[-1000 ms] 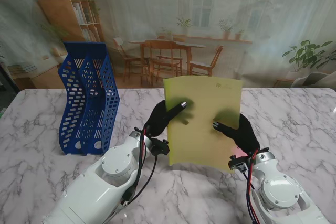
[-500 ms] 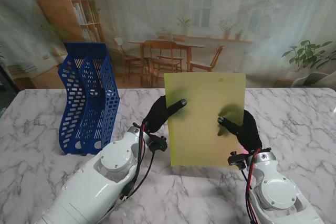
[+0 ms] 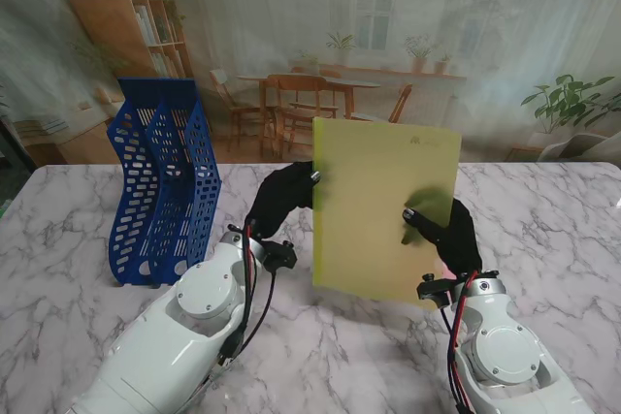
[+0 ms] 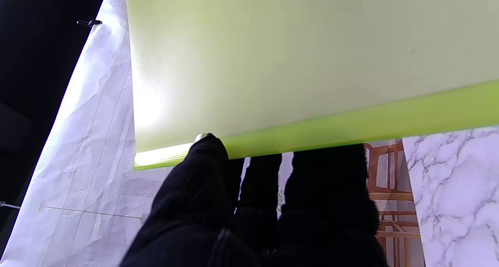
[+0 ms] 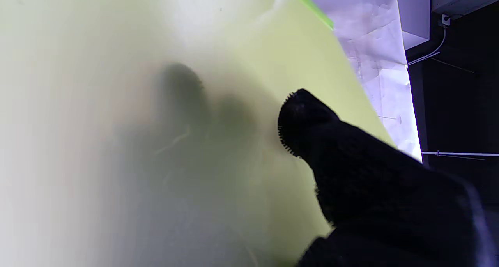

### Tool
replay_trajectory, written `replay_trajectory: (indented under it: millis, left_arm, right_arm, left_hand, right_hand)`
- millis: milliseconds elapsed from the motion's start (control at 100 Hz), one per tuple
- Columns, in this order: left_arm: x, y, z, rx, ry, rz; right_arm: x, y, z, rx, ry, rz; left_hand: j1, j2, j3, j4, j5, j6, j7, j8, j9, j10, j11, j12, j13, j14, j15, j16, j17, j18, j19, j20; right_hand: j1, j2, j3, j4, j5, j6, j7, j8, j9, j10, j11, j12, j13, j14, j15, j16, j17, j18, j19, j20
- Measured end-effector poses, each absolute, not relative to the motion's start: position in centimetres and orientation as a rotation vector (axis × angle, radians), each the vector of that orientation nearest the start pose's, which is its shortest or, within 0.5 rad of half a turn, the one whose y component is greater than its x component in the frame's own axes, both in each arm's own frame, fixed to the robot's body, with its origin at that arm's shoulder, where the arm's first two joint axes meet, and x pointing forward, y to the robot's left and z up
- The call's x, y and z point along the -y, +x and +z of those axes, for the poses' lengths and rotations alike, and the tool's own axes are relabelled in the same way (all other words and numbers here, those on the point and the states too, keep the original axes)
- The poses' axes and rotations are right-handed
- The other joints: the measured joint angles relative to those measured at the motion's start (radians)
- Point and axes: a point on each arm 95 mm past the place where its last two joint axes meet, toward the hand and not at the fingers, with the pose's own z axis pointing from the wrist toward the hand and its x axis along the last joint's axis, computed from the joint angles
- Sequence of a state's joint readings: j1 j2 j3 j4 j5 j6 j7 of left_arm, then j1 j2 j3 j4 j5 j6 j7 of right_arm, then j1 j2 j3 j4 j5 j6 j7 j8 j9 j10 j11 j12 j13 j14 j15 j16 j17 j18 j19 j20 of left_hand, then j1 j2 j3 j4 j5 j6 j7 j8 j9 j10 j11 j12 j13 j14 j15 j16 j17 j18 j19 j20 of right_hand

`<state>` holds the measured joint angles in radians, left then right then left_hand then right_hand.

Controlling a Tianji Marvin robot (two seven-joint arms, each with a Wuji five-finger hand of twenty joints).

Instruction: Open the sliding file folder, put the receipt in and insert it into the document holder

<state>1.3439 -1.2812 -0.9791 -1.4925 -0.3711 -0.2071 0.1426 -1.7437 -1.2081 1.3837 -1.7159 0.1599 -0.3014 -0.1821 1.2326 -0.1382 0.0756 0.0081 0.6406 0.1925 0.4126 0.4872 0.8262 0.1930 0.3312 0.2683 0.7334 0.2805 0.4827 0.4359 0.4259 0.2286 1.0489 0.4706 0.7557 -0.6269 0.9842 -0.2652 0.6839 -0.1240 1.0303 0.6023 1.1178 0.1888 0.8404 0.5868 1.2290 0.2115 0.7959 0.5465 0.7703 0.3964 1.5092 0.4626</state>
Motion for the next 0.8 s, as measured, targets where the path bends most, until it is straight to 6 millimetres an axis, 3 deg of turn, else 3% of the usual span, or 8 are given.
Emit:
replay_trajectory:
  millis: [180,800]
  left_arm:
    - [11.47,43.59,-28.17,-0.380,-2.235,-2.618]
    - [11.59,43.26,-27.83,-0.483,-2.171,-2.667]
  right_arm:
    - [2.66,36.77,-29.48,0.210,-1.959,-2.482]
    - [3.22,37.09,-29.06,0.150,-1.942,-2.504]
  left_hand:
    - [0.000,-0.002,0.000,-0.021,0.012,0.000,0.032,-0.003,0.025,-0.003,-0.003,-0.001,0.014,-0.004,0.002,0.000,0.011,0.000,0.011,0.000]
    - [-0.004,-0.027,-0.001,-0.022,0.012,0.000,0.110,0.005,0.113,-0.011,0.031,0.061,0.077,-0.017,0.067,0.009,0.073,-0.001,0.048,0.000]
  right_hand:
    - [0.000,0.000,0.000,-0.006,0.000,0.000,0.000,0.000,0.000,0.000,0.000,0.000,0.000,0.000,0.021,0.000,0.001,0.000,0.000,0.001]
    - [0.000,0.000,0.009,-0.006,0.001,0.001,0.010,0.016,0.000,0.001,0.014,0.022,0.000,0.010,0.095,0.027,0.005,0.001,0.014,0.021]
